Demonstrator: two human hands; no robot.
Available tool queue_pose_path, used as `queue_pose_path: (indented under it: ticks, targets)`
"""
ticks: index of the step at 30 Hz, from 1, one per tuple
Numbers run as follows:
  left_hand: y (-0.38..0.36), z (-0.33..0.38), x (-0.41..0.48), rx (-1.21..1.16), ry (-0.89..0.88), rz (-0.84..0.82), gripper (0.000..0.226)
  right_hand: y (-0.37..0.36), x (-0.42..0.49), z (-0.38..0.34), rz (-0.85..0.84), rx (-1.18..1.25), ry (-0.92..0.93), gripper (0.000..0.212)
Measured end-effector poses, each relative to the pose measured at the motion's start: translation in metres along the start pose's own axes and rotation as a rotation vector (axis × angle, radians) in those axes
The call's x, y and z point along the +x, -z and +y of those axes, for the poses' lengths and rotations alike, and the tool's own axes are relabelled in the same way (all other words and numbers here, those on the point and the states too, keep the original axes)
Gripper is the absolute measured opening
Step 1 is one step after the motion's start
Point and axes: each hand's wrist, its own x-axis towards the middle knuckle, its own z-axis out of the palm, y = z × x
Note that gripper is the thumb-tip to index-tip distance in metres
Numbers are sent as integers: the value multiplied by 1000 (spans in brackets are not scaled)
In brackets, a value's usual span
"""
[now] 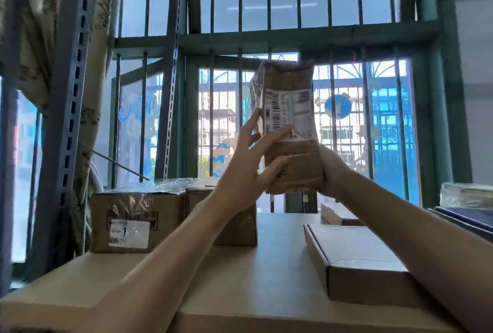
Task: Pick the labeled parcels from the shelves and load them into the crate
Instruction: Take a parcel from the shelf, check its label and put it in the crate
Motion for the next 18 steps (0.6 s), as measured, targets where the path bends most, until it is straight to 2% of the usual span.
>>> queue_pose_path:
  ticks: [1,3,6,8,10,12,14,16,18]
  targets:
    - [0,0,1,3,-12,8,44,3,0,0,53,-8,11,23]
    - [-2,0,3,-13,29,18,42,3,0,-4,15,2,-18,25]
    - [-8,3,10,-69,193,148,23,0,2,-10,-32,-38,57,49]
    - [-11,3,16,-74,275,201,19,0,2,-15,-93,17,91,57]
    - [-15,-1,24,-125,362,119,30,2,1,-16,-140,29,95,52]
    - [-18,-6,34,-232,497,-21,43,8,2,-14,-133,-60,83,39]
    - [-21,-12,37,-302,601,-89,49,14,-1,-13,-140,-98,11,30]
    - [-23,-18,32,-210,604,-126,47,17,-4,-13,-165,-88,-81,27]
    - [-23,-23,24,-11,528,-203,34,17,-2,-9,-133,-210,-147,17]
